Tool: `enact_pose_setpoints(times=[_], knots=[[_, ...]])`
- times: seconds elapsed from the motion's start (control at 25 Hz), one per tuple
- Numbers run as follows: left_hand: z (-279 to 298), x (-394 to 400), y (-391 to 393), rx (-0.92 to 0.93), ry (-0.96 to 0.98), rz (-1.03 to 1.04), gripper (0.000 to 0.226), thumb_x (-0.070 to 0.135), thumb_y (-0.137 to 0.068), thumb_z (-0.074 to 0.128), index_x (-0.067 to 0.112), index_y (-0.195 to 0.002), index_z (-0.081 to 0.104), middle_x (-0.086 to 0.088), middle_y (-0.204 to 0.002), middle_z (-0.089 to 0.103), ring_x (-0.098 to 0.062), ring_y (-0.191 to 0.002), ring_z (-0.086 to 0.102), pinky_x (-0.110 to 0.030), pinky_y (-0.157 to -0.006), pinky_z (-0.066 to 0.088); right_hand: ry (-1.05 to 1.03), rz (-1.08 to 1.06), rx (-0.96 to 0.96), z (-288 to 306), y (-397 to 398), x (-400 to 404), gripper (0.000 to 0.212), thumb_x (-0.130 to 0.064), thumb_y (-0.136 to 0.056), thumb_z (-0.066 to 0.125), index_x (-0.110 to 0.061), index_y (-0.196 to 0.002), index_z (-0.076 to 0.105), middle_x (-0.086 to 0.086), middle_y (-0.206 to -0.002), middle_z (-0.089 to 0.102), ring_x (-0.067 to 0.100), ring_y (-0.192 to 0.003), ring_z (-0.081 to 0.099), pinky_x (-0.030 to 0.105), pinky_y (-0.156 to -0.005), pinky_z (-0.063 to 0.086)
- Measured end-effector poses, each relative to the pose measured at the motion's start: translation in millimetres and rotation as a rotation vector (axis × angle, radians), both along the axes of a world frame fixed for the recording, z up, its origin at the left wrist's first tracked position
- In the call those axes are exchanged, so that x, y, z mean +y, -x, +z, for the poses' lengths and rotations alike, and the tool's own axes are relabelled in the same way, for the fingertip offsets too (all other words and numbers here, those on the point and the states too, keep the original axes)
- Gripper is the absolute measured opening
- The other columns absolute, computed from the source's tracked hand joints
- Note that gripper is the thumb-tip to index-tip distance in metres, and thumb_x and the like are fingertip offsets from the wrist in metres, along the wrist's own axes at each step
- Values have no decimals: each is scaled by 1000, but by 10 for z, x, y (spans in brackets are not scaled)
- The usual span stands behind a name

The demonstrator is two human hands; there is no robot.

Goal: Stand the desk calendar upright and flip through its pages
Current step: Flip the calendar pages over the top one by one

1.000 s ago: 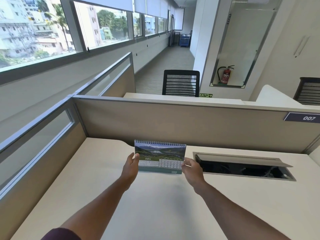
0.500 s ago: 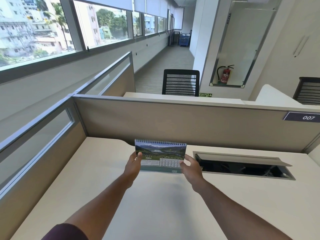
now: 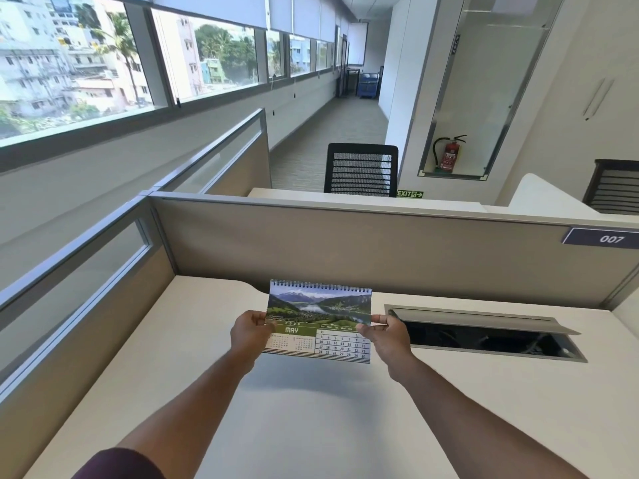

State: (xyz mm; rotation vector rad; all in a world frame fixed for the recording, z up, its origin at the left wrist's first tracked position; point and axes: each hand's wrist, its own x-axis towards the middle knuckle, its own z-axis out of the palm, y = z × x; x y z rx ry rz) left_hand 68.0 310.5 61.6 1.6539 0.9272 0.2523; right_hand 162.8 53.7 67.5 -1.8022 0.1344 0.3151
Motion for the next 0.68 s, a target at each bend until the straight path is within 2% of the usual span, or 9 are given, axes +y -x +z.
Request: enact_pose_setpoints(times=[0.12, 0.24, 0.36, 0.44, 0.52, 0.6, 0.68], knots=[[38, 45, 51, 12, -36, -28, 7, 16, -84, 72, 10, -86, 69, -13, -87, 76, -35, -88, 73, -33, -61, 53, -15, 15, 41, 58, -6, 1, 17, -24, -85, 80, -13, -79, 69, 5, -76, 66, 17, -61, 52, 33, -68, 44], [214, 26, 95, -71, 57, -64, 36, 39, -96, 58, 7, -88, 71, -14, -85, 77, -35, -86, 74, -40, -73, 58, -122, -2, 102, 173, -4, 3, 29, -37, -90, 71, -9, -84, 69, 12, -83, 68, 23, -72, 61, 35, -69, 49], [440, 12, 131, -192, 223, -46, 55, 53, -101, 35, 12, -94, 70, -12, -87, 77, -26, -83, 73, -37, -78, 58, -278, -26, 128, 382, -15, -3, 34, -46, -95, 62, -14, -95, 70, 4, -88, 75, 22, -80, 70, 32, -70, 54], [570, 17, 130, -289, 285, -72, 68, 63, -99, 23, 14, -102, 70, -8, -97, 77, -23, -92, 73, -39, -88, 55, -393, 18, 126, 517, -41, -5, 39, -49, -100, 51, -16, -97, 72, -1, -94, 79, 19, -90, 71, 37, -79, 52], [652, 31, 89, -332, 283, -122, 82, 70, -94, 11, 17, -120, 68, 1, -117, 73, -21, -108, 68, -44, -100, 47, -419, 83, 70, 603, -86, 3, 47, -48, -103, 42, -16, -104, 76, -4, -110, 80, 17, -105, 70, 39, -84, 48], [690, 41, 33, -333, 212, -183, 84, 68, -94, 3, 23, -139, 58, 6, -134, 59, -20, -126, 53, -52, -111, 35, -386, 119, -6, 670, -122, 26, 51, -47, -105, 35, -19, -114, 77, -7, -120, 76, 15, -113, 65, 39, -84, 45], [686, 43, -27, -304, 79, -255, 79, 67, -94, 1, 30, -146, 49, 8, -147, 47, -21, -141, 36, -57, -117, 23, -325, 140, -78, 712, -150, 48, 49, -42, -107, 34, -20, -118, 76, -8, -123, 74, 11, -115, 61, 36, -84, 43]])
